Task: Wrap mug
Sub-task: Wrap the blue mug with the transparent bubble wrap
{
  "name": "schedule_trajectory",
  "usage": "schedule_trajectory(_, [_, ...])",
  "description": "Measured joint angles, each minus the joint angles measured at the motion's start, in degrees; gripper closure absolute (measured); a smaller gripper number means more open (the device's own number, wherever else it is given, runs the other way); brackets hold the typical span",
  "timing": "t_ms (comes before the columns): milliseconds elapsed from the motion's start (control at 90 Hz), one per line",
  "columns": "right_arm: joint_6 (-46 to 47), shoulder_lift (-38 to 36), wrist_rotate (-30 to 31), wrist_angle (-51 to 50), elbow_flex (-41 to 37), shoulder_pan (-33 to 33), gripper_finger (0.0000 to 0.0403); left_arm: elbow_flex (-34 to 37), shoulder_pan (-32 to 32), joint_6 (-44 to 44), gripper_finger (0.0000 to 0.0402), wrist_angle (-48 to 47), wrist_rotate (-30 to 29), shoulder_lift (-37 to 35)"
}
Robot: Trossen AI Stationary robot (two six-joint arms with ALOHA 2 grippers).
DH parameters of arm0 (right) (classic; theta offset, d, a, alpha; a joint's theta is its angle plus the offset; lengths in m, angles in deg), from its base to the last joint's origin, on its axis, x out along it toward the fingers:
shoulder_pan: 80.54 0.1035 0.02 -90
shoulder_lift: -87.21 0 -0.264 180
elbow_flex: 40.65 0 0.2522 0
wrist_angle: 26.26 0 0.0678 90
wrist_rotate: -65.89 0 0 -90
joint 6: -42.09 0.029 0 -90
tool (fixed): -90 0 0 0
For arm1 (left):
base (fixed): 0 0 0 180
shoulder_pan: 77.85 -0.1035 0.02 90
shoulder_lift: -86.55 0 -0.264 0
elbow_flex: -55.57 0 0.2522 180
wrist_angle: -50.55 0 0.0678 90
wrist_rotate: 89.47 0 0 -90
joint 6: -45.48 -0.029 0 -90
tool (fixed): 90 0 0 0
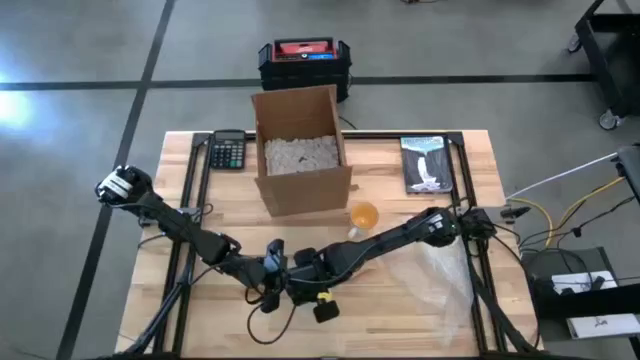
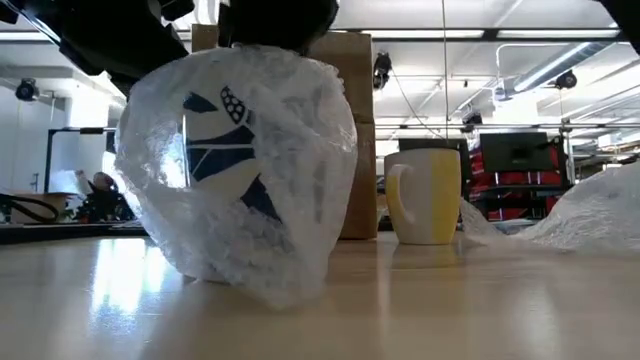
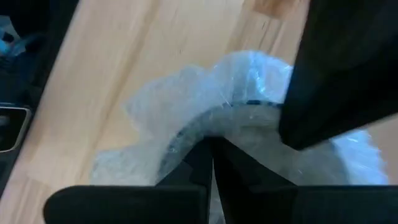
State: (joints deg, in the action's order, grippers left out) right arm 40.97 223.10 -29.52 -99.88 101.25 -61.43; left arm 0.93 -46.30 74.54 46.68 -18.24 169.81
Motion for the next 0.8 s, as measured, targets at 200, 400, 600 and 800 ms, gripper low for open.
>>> schedule_trajectory(200, [-0.02, 2.04, -0.05, 0.35, -1.77, -0.2, 0.0403, 0.0, 0.0, 0.29, 0.0402, 0.26, -0.01, 0.0])
schedule_trajectory(400, [0.26, 1.26, -0.04, -1.27, -1.19, -0.21, 0.0403, 0.0, 0.0, 0.53, 0.0402, 0.44, -0.04, 0.0])
schedule_trajectory(600, [0.03, -3.3, -0.2, -3.58, 1.44, 0.02, 0.0403, 0.0, 0.0, 0.53, 0.0402, 0.22, -0.13, 0.02])
schedule_trajectory(800, [0.44, -6.49, 0.27, -7.5, 1.81, 0.02, 0.0403, 0.0, 0.0, 0.52, 0.0402, 0.22, -0.13, 0.02])
